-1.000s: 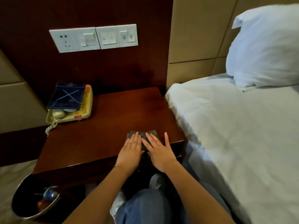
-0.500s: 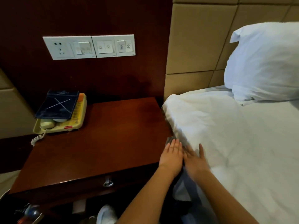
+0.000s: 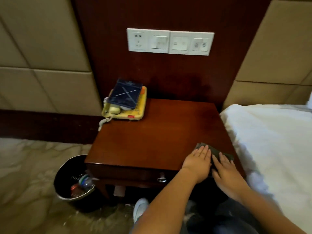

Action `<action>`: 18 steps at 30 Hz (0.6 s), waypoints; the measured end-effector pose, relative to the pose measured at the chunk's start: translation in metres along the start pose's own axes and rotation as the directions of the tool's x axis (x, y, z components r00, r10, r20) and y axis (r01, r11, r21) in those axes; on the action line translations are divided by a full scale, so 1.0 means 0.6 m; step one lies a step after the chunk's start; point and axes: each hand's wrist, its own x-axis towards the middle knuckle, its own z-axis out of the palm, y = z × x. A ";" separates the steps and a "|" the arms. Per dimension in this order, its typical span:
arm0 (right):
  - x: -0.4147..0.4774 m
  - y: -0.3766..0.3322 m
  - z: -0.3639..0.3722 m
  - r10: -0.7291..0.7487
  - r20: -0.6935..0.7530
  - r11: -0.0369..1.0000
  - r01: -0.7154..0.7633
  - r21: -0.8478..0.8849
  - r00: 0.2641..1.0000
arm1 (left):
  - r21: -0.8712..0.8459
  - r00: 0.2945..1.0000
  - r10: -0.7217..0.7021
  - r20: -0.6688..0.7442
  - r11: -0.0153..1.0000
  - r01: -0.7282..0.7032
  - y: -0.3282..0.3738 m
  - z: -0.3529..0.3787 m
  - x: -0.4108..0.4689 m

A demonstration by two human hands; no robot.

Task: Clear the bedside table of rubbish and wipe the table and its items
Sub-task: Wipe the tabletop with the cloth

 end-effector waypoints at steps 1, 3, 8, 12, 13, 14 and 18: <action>0.010 -0.032 -0.004 -0.038 0.000 0.998 0.038 0.045 0.999 | -0.001 0.999 -0.034 0.011 0.999 0.034 -0.030 -0.003 -0.016; 0.036 -0.116 -0.005 -0.149 -0.019 0.987 0.150 0.054 0.989 | 0.007 0.993 -0.114 0.015 0.993 0.114 -0.109 -0.004 -0.064; 0.096 -0.335 0.006 -0.404 0.008 0.914 0.404 -0.046 0.915 | -0.078 0.953 -0.296 -0.060 0.954 0.291 -0.307 0.009 -0.209; 0.137 -0.474 -0.004 -0.482 0.042 0.874 0.483 -0.053 0.875 | -0.180 0.902 -0.402 -0.159 0.910 0.374 -0.430 0.025 -0.287; 0.148 -0.498 -0.006 -0.489 0.053 0.869 0.492 -0.055 0.870 | -0.205 0.887 -0.431 -0.165 0.895 0.396 -0.449 0.028 -0.292; 0.158 -0.518 -0.009 -0.493 0.062 0.866 0.497 -0.060 0.868 | -0.249 0.872 -0.461 -0.163 0.875 0.416 -0.464 0.030 -0.292; 0.197 -0.570 -0.017 -0.500 0.074 0.861 0.504 -0.071 0.863 | -0.670 0.768 -0.633 -0.098 0.613 0.419 -0.510 0.031 -0.275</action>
